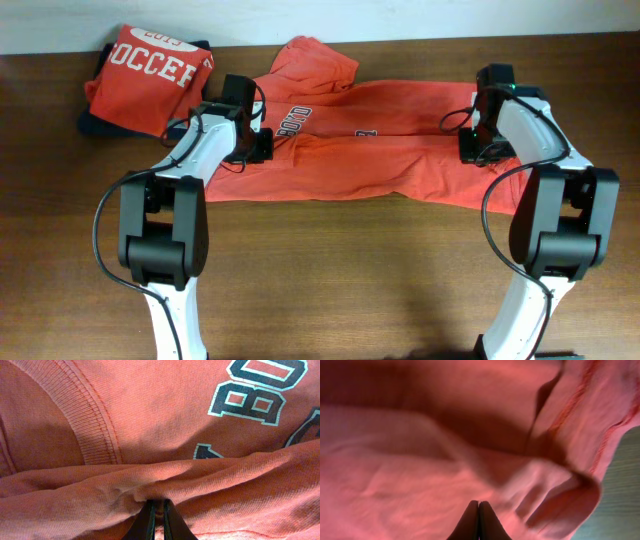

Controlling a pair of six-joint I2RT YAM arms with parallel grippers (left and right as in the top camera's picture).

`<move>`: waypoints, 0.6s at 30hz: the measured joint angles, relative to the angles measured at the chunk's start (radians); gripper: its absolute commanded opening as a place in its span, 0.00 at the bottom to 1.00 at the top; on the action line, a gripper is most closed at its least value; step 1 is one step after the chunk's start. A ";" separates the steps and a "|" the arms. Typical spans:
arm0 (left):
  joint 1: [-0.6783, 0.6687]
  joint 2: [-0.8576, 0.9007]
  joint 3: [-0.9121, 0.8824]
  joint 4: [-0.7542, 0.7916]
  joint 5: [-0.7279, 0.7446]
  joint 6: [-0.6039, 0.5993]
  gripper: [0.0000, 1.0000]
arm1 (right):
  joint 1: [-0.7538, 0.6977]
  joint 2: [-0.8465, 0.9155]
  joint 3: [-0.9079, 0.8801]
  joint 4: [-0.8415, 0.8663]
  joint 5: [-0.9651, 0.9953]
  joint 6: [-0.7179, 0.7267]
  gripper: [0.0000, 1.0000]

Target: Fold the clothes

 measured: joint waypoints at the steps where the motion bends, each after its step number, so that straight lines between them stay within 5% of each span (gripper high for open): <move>1: 0.000 0.000 0.000 0.000 0.000 0.000 0.08 | -0.005 0.000 -0.006 0.019 0.006 0.001 0.04; 10: 0.000 0.000 0.000 0.000 0.000 0.000 0.09 | -0.085 0.004 -0.064 0.224 0.030 0.004 0.06; 12: 0.000 0.000 0.000 0.000 0.000 0.000 0.09 | -0.103 0.004 -0.063 0.267 0.031 0.003 0.18; 18: 0.000 0.000 0.000 0.000 0.000 0.000 0.08 | -0.150 0.004 0.001 0.300 0.037 -0.015 0.28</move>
